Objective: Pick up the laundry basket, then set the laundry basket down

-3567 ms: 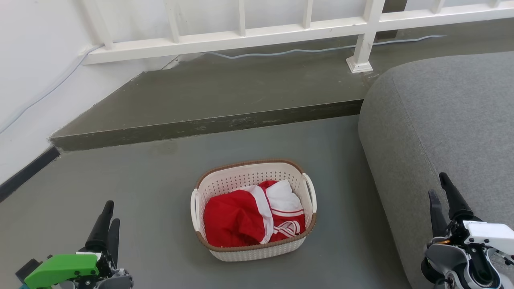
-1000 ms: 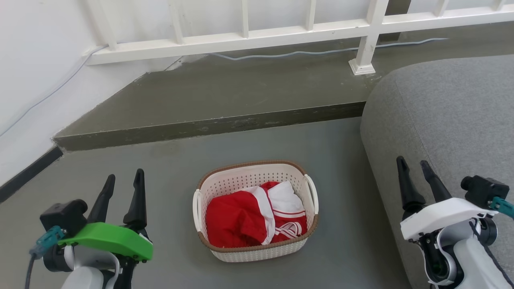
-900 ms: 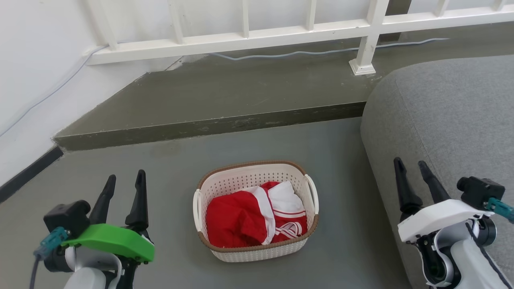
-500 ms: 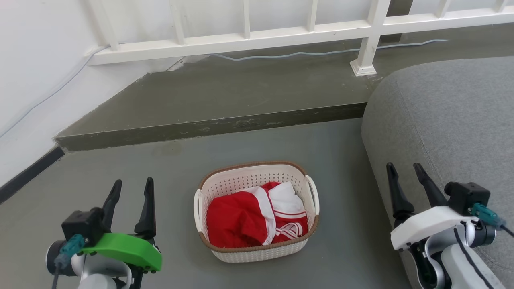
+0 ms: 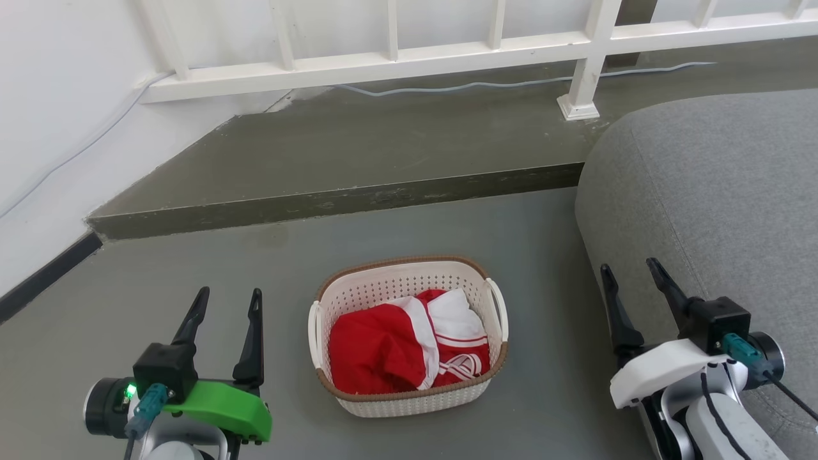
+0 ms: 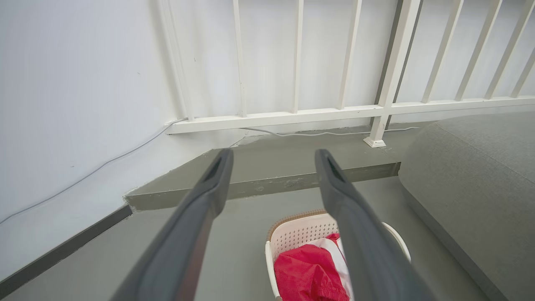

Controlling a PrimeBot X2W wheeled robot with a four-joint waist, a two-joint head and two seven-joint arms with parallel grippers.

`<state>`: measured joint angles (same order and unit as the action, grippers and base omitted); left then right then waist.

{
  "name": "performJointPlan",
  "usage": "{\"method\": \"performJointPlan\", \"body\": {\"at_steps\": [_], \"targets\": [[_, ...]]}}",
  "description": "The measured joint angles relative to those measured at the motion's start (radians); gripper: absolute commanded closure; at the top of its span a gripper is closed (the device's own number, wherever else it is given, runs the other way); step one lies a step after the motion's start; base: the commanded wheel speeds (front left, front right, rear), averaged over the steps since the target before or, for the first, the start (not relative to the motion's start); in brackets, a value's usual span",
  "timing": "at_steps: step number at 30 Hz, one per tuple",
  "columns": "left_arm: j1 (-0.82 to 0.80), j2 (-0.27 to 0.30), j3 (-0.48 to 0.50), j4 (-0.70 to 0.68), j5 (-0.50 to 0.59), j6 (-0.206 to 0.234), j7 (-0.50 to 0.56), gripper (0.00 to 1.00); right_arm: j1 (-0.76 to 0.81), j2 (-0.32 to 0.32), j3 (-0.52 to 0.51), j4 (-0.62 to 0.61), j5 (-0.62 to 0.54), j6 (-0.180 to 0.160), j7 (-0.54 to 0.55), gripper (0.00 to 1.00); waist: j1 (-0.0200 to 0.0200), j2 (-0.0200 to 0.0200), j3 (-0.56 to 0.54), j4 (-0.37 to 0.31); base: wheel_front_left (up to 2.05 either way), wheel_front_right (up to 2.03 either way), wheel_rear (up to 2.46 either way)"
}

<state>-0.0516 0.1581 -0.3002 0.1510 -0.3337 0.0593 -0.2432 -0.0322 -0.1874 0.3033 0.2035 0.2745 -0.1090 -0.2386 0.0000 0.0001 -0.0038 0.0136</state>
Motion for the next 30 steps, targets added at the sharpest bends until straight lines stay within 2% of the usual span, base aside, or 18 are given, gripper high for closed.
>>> {"method": "performJointPlan", "body": {"at_steps": [3, 30], "targets": [[0.000, -0.001, -0.002, 0.006, 0.016, 0.004, -0.008, 0.00, 0.000, -0.001, 0.005, 0.000, -0.034, -0.007, -0.009, 0.00, 0.0000, 0.0000, 0.000, 0.000, 0.00, 0.00, 0.00], [0.001, -0.019, 0.003, 0.049, 0.022, 0.002, -0.009, 0.00, 0.000, 0.006, -0.007, 0.012, -0.034, -0.007, -0.009, 0.00, 0.0000, 0.0000, 0.009, 0.000, 0.00, 0.00, 0.00]]}}
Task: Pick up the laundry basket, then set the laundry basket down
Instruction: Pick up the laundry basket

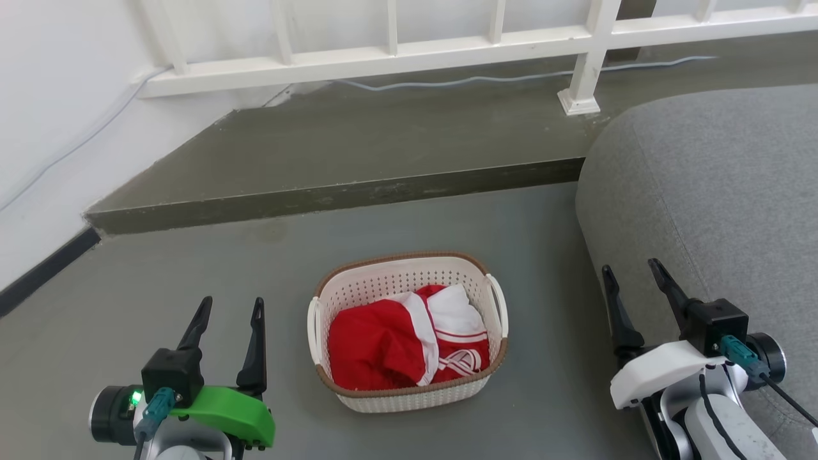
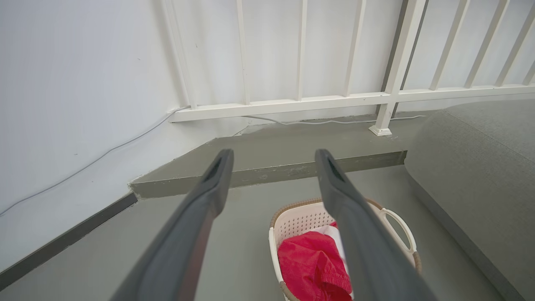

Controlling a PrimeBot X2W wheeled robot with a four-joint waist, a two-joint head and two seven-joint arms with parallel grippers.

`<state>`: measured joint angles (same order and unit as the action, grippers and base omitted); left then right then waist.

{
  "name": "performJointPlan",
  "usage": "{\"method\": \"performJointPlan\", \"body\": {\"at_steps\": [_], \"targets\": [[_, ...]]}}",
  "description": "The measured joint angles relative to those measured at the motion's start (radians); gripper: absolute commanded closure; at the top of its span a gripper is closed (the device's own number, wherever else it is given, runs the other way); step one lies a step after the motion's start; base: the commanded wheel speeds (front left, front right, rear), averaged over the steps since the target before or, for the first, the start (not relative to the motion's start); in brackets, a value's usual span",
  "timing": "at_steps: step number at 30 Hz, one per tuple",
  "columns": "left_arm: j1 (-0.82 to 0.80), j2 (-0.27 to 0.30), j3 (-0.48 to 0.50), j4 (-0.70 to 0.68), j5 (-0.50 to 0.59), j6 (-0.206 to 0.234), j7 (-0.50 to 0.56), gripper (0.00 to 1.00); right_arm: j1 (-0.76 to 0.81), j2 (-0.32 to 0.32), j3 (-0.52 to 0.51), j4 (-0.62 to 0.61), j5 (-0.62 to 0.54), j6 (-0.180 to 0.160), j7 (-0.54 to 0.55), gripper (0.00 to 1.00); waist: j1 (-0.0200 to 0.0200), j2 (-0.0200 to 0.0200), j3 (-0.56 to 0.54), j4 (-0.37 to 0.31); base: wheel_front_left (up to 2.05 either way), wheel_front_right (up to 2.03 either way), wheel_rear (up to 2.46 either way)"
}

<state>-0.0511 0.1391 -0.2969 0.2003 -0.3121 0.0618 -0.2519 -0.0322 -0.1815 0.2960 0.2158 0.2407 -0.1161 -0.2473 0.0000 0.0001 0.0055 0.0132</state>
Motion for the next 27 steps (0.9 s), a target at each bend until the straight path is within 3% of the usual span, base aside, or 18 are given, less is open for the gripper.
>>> {"method": "performJointPlan", "body": {"at_steps": [27], "targets": [[-0.043, 0.000, 0.007, -0.007, -0.002, -0.033, 0.000, 0.00, -0.062, 0.025, -0.009, -0.062, -0.028, -0.001, 0.000, 0.00, 0.0000, -0.0001, 0.196, -0.018, 0.00, 0.00, 0.00]]}}
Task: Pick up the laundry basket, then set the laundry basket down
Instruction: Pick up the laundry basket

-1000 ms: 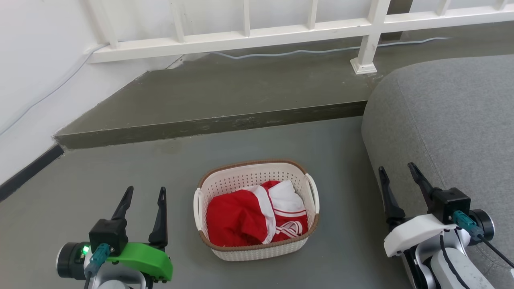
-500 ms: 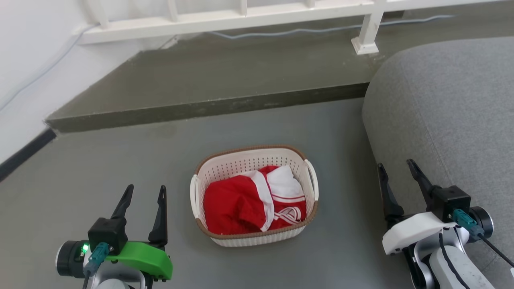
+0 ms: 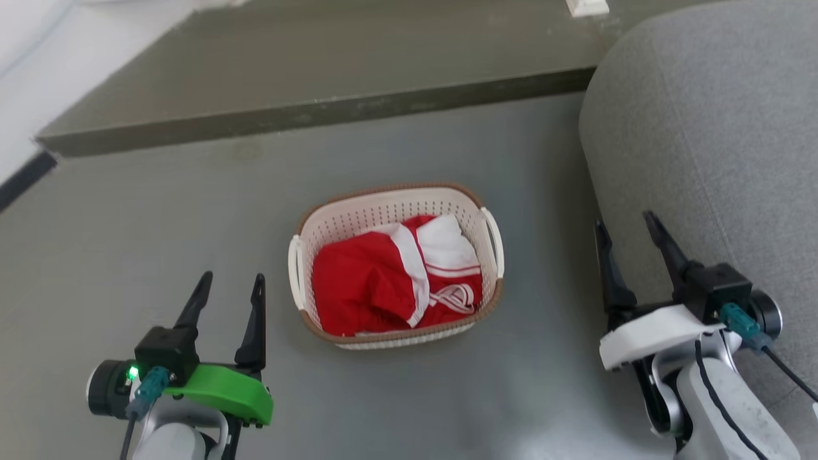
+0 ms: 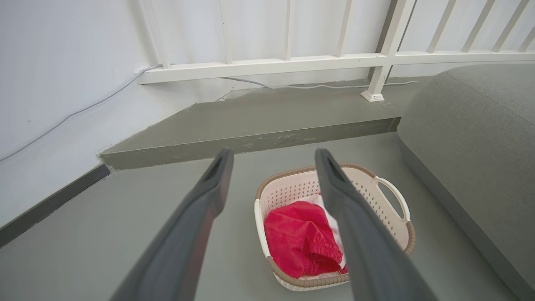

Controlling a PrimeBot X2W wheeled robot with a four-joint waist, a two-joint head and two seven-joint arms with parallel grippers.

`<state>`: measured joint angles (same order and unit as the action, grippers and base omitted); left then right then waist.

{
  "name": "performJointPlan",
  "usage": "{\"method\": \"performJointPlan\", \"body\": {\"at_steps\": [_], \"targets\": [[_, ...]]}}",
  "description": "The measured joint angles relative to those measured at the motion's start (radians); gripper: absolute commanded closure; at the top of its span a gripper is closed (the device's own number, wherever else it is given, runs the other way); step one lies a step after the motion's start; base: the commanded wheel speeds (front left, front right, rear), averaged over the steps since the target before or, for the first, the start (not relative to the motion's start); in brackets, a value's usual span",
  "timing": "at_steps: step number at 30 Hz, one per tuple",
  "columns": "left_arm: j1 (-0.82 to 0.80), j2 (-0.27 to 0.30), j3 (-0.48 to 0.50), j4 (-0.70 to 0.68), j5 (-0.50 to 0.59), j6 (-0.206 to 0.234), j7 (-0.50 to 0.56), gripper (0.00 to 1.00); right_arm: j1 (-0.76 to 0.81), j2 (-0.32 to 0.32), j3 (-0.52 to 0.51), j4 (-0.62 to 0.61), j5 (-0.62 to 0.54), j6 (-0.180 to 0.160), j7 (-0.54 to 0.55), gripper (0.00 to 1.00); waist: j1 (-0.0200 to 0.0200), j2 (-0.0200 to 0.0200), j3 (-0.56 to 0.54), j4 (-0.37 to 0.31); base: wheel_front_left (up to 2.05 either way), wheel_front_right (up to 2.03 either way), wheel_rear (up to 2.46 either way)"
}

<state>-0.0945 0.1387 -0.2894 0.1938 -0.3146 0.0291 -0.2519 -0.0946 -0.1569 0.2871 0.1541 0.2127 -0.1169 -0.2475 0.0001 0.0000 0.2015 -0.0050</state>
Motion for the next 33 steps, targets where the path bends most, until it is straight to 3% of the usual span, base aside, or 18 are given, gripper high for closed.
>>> {"method": "performJointPlan", "body": {"at_steps": [20, 33], "targets": [[-0.185, 0.011, 0.030, 0.163, -0.051, -0.049, 0.050, 0.00, -0.151, 0.057, 0.010, -0.074, -0.039, -0.007, -0.007, 0.00, 0.0000, 0.0000, 0.260, -0.072, 0.00, 0.00, 0.00], [-0.330, 0.038, 0.034, 0.314, -0.111, -0.112, 0.171, 0.00, -0.232, 0.083, 0.045, -0.100, -0.052, -0.007, -0.007, 0.00, 0.0001, 0.0000, 0.431, -0.114, 0.00, 0.00, 0.00]]}}
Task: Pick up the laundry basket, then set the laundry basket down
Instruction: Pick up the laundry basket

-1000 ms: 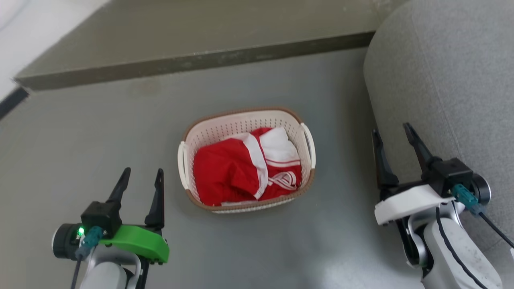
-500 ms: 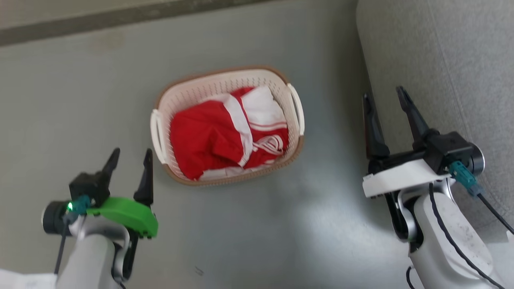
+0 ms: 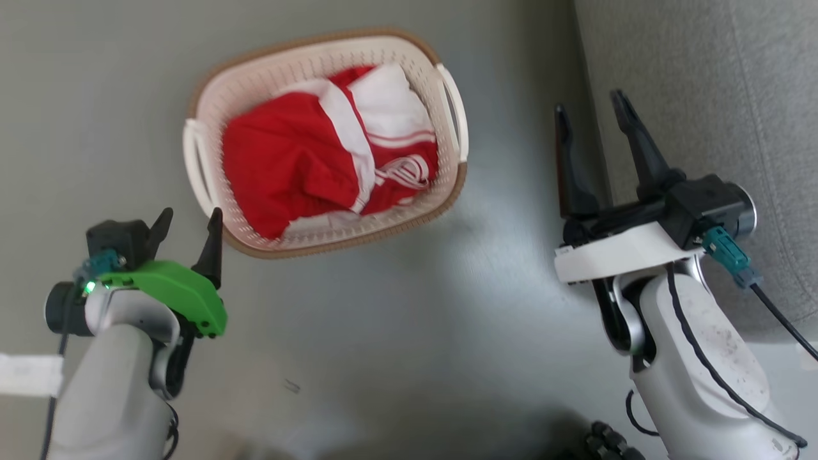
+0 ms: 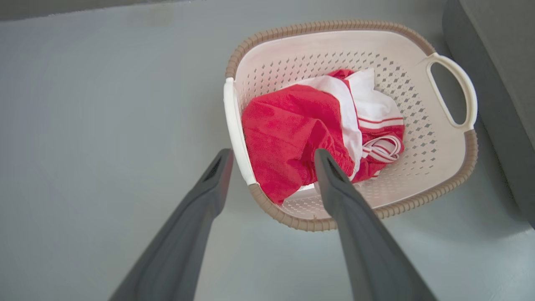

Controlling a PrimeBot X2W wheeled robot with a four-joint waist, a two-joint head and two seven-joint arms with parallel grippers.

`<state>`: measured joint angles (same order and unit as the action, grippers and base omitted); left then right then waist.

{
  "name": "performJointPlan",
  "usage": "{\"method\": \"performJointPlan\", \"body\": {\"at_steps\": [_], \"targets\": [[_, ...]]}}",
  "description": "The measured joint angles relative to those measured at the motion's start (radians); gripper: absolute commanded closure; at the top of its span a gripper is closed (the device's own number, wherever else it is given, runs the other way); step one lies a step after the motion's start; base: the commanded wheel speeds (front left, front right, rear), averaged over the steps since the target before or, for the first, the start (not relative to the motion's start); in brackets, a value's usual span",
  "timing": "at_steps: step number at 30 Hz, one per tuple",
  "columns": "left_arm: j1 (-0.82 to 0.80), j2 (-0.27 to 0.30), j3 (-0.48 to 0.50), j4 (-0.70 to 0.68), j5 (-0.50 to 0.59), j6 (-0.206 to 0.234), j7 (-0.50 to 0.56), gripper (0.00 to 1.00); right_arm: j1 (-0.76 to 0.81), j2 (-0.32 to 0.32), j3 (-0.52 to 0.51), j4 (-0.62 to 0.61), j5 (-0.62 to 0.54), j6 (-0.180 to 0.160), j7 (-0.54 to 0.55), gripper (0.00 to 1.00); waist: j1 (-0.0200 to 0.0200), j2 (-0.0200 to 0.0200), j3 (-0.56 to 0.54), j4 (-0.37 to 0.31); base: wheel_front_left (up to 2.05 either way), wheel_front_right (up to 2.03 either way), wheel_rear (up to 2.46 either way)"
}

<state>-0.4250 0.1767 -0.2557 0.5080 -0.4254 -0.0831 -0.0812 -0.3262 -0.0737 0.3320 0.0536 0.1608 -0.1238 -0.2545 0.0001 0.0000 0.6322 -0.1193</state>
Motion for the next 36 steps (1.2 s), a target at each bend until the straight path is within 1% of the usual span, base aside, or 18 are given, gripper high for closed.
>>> {"method": "performJointPlan", "body": {"at_steps": [3, 5, 10, 12, 19, 23, 27, 28, 29, 30, 36], "targets": [[-0.030, 0.007, 0.007, 0.036, -0.018, -0.006, 0.039, 0.00, -0.021, 0.006, 0.008, -0.012, -0.003, 0.000, 0.000, 0.00, 0.0000, 0.0000, 0.039, -0.011, 0.00, 0.00, 0.00], [-0.056, 0.018, 0.017, 0.056, -0.034, -0.014, 0.064, 0.00, -0.038, 0.008, 0.013, -0.018, -0.003, 0.000, 0.000, 0.00, 0.0000, 0.0000, 0.065, -0.020, 0.00, 0.00, 0.00], [-0.116, 0.053, 0.039, 0.109, -0.064, -0.017, 0.116, 0.00, -0.082, 0.013, 0.032, -0.034, -0.004, 0.000, 0.000, 0.00, 0.0000, 0.0000, 0.127, -0.045, 0.00, 0.00, 0.00], [-0.134, 0.059, 0.048, 0.132, -0.075, -0.023, 0.133, 0.00, -0.093, 0.013, 0.034, -0.038, -0.004, 0.000, 0.000, 0.00, 0.0000, 0.0000, 0.149, -0.057, 0.00, 0.00, 0.00], [-0.192, 0.072, 0.063, 0.185, -0.113, -0.029, 0.170, 0.00, -0.107, 0.014, 0.038, -0.042, -0.003, 0.000, 0.000, 0.00, 0.0000, 0.0000, 0.201, -0.096, 0.00, 0.00, 0.00], [-0.220, 0.090, 0.068, 0.215, -0.116, -0.032, 0.178, 0.00, -0.116, 0.016, 0.041, -0.042, -0.002, 0.000, 0.000, 0.00, -0.0001, 0.0000, 0.226, -0.120, 0.00, 0.00, 0.00], [-0.241, 0.090, 0.067, 0.244, -0.117, -0.035, 0.179, 0.00, -0.117, 0.017, 0.041, -0.042, -0.001, 0.000, 0.000, 0.00, -0.0001, 0.0000, 0.241, -0.136, 0.00, 0.00, 0.00], [-0.247, 0.091, 0.067, 0.253, -0.117, -0.036, 0.179, 0.58, -0.117, 0.017, 0.041, -0.042, -0.001, 0.000, 0.000, 0.00, -0.0001, 0.0000, 0.243, -0.138, 0.00, 0.00, 0.00], [-0.253, 0.091, 0.067, 0.259, -0.117, -0.036, 0.179, 0.83, -0.117, 0.017, 0.041, -0.042, 0.000, 0.000, 0.000, 0.00, -0.0001, 0.0000, 0.245, -0.140, 0.00, 0.00, 0.00], [-0.257, 0.093, 0.066, 0.264, -0.117, -0.036, 0.178, 1.00, -0.117, 0.017, 0.041, -0.042, 0.000, 0.000, 0.000, 0.00, -0.0001, 0.0000, 0.246, -0.141, 0.00, 0.00, 0.00], [-0.294, 0.108, 0.062, 0.301, -0.116, -0.036, 0.169, 1.00, -0.121, 0.017, 0.043, -0.043, 0.017, 0.000, 0.000, 0.00, -0.0001, 0.0000, 0.252, -0.143, 0.00, 0.00, 0.00]]}}
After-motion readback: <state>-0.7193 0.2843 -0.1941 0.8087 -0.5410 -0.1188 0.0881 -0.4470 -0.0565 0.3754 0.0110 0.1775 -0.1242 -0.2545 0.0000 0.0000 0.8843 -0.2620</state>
